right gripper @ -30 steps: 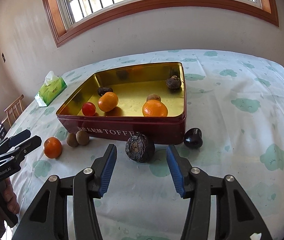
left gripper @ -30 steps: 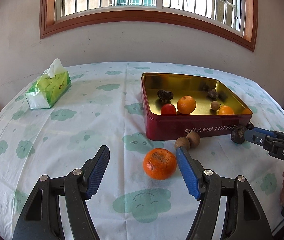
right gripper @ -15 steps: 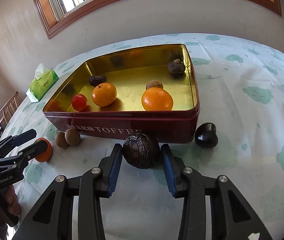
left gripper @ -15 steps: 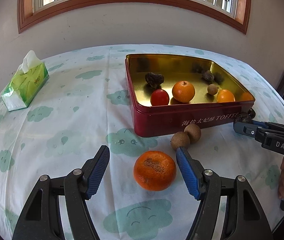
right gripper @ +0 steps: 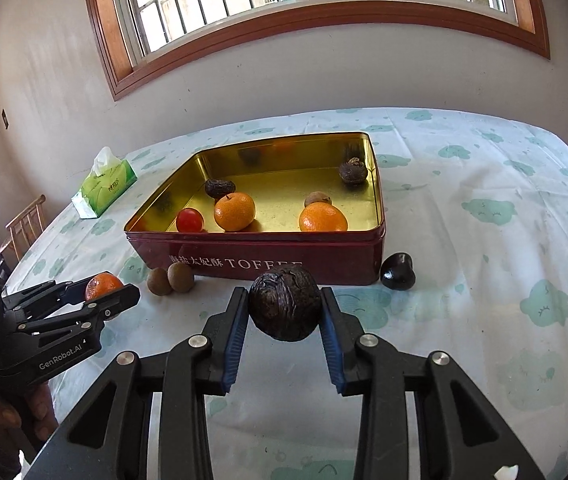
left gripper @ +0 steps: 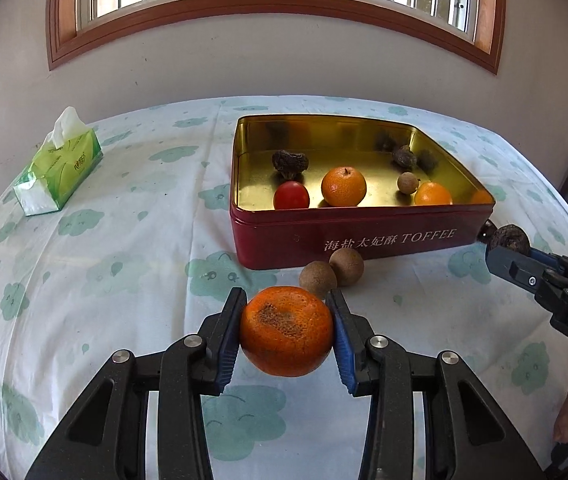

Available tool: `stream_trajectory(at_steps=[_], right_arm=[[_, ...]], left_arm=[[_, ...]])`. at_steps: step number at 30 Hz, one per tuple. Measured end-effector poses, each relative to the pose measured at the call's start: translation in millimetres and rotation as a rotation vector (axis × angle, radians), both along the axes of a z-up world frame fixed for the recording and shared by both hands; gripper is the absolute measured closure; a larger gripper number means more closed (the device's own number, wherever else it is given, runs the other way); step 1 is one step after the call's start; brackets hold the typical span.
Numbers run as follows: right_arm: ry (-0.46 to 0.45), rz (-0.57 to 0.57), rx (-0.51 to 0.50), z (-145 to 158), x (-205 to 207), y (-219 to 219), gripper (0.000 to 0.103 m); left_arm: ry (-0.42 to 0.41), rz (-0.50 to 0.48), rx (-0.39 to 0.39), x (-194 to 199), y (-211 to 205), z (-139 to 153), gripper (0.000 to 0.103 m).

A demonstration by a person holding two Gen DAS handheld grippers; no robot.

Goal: Organize fruits
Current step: 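Lift the tangerine and dark fruit and carry them toward the tin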

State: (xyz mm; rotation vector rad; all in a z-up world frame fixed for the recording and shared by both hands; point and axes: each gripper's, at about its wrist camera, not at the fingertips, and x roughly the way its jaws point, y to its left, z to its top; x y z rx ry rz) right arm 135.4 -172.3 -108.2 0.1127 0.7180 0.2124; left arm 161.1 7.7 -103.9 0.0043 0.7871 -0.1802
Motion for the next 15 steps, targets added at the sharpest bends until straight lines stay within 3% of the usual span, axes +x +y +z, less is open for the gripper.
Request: stream_trajectory(at_steps=[15], right_arm=[[-0.075,-0.012,0.023,27,-41,-5,0.071]], left_arm=[[-0.072,0.02,-0.006,-34,-18,38,0.061]])
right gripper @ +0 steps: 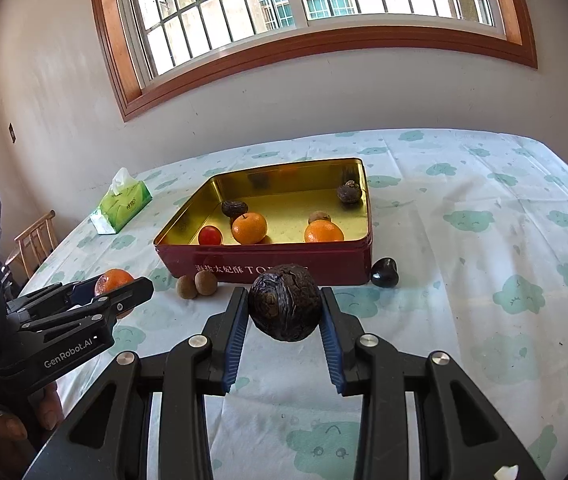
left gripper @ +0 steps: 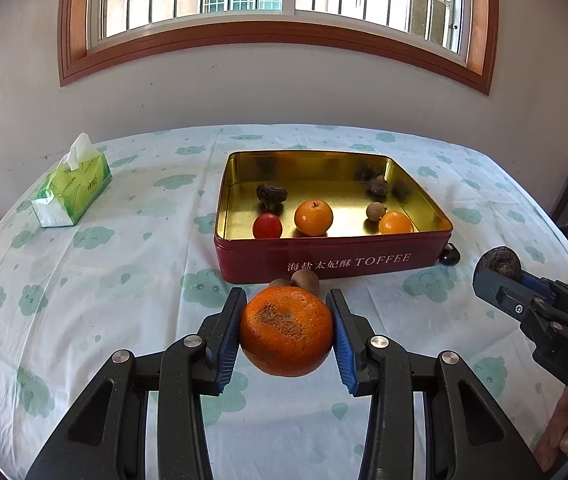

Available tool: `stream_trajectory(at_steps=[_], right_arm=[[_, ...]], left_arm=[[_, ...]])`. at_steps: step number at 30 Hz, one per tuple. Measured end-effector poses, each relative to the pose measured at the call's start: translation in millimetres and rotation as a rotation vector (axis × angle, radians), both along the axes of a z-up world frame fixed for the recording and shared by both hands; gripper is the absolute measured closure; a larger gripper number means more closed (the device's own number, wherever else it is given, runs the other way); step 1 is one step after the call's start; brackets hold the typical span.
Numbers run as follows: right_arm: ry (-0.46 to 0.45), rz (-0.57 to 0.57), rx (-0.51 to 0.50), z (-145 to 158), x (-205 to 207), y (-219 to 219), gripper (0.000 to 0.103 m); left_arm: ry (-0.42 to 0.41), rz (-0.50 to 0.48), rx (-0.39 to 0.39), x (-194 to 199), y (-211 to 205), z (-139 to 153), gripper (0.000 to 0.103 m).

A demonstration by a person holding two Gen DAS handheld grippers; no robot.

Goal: Organize fruits
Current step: 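Lift the tangerine and dark fruit and carry them toward the tin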

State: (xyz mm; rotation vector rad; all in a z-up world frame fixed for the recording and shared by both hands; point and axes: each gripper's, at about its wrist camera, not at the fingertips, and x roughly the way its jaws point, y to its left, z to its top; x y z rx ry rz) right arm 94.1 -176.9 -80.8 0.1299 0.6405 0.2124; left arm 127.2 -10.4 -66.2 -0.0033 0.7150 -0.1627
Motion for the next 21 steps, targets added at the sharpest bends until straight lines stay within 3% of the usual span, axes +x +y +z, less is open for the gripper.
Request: stream_trajectory(at_steps=[21], right_arm=[[-0.08,-0.007,0.007,30,-37,-8,0.07]], left_arm=[[-0.077,0.005,0.018,-35,-12,31,0.061]])
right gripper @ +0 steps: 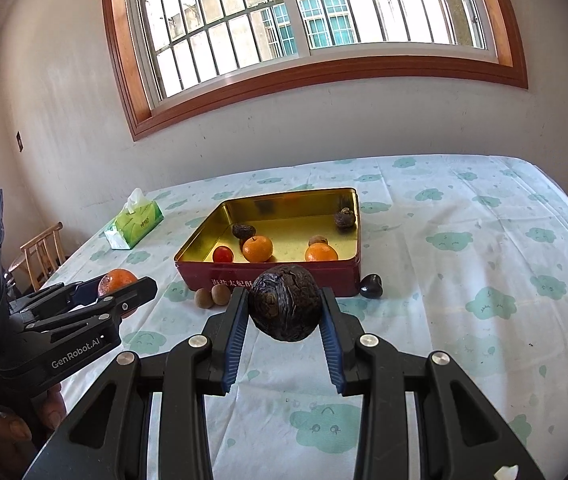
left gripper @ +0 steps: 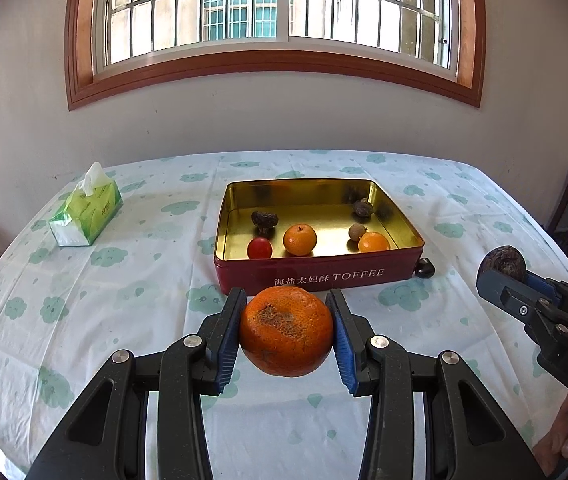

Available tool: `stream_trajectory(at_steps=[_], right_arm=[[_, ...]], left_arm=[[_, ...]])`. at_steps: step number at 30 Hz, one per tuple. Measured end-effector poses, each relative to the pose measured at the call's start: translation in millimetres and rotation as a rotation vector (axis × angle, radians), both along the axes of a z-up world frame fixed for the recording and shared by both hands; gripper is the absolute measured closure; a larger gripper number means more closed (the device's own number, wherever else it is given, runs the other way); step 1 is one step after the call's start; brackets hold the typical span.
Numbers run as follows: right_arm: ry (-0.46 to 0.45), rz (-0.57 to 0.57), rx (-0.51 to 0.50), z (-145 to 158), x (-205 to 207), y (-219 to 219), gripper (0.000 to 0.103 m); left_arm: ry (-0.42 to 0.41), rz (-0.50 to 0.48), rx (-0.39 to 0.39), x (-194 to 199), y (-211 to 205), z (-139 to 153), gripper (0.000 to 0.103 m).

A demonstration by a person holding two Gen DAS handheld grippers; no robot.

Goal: Organize fruits
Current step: 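Lift the tangerine and dark fruit and carry them toward the tin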

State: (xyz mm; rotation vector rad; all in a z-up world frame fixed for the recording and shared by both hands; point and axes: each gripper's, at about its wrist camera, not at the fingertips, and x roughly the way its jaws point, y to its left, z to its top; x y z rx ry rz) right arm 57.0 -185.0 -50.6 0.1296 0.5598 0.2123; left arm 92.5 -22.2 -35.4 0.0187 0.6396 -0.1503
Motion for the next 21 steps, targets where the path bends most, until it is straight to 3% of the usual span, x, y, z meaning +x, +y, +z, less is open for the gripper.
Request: stream_trajectory(at_steps=[21], right_arm=[[-0.088,0.073,0.004,26,-33,22,0.07]], left_arm=[[-0.067,0.058,0.031,-48,15,31,0.061]])
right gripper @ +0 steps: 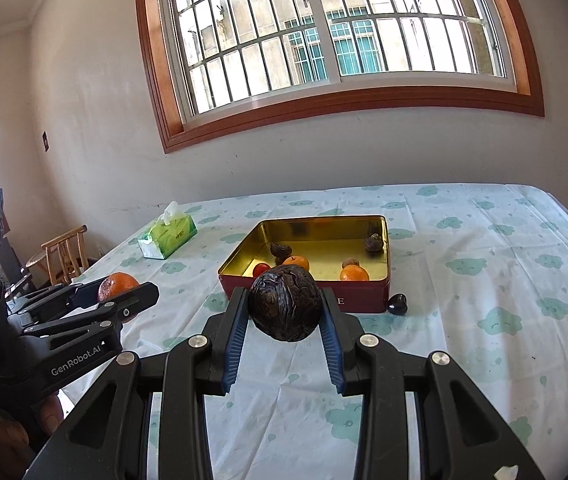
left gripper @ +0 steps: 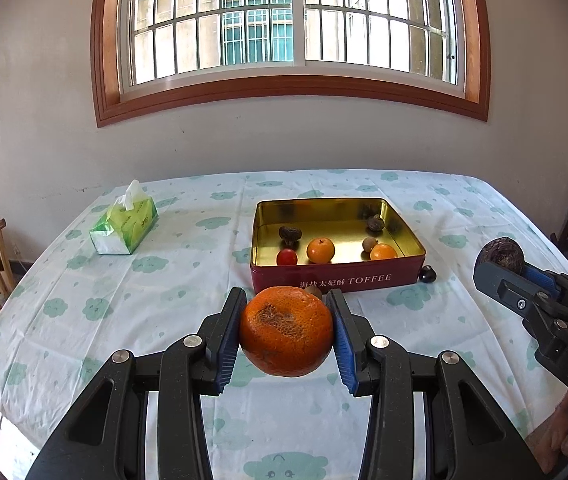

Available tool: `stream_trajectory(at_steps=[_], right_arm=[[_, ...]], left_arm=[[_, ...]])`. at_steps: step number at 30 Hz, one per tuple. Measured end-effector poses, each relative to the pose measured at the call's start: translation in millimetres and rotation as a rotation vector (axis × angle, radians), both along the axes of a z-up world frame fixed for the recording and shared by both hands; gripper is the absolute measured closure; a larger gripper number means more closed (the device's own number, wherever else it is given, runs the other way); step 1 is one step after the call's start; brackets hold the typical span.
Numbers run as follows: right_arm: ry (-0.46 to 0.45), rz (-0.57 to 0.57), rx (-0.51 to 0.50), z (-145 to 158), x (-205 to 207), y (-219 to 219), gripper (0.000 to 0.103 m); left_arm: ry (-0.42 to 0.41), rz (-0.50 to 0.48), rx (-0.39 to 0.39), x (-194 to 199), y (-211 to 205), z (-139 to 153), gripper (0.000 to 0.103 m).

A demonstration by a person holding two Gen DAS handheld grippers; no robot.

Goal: Organize fruits
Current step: 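Lift the tangerine and dark fruit and carry them toward the tin, then move the dark fruit over the tin with the right tool while the left tool follows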

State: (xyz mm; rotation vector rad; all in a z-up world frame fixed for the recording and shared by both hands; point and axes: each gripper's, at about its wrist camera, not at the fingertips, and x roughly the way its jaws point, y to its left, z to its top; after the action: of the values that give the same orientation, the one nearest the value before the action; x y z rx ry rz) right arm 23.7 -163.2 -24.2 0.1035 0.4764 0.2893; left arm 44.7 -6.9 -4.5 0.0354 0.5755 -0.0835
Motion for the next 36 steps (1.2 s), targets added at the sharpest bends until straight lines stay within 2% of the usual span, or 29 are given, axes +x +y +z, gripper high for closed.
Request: stream_trajectory(at_steps=[8,17,24,36], right_arm=[[-0.005,-0.015,-0.015,5,5,4,0.07],[0.028,-0.041,-0.058,1,26,-3,0.07],[0.048,-0.061,-0.056,-1,46,-12,0.07],[0.055,-0.042,-0.064,-5,69,-3,0.07]], left_arm=[[0.0,-0.021,0.002,12,-1,-2,0.061],[0.036,-0.035,-0.04,52,-8,-14,0.061],[0.045,-0.055,-0.012,70,-18,-21,0.061],[0.049,-0.045,-0.009,91,-14,-21,0.061]])
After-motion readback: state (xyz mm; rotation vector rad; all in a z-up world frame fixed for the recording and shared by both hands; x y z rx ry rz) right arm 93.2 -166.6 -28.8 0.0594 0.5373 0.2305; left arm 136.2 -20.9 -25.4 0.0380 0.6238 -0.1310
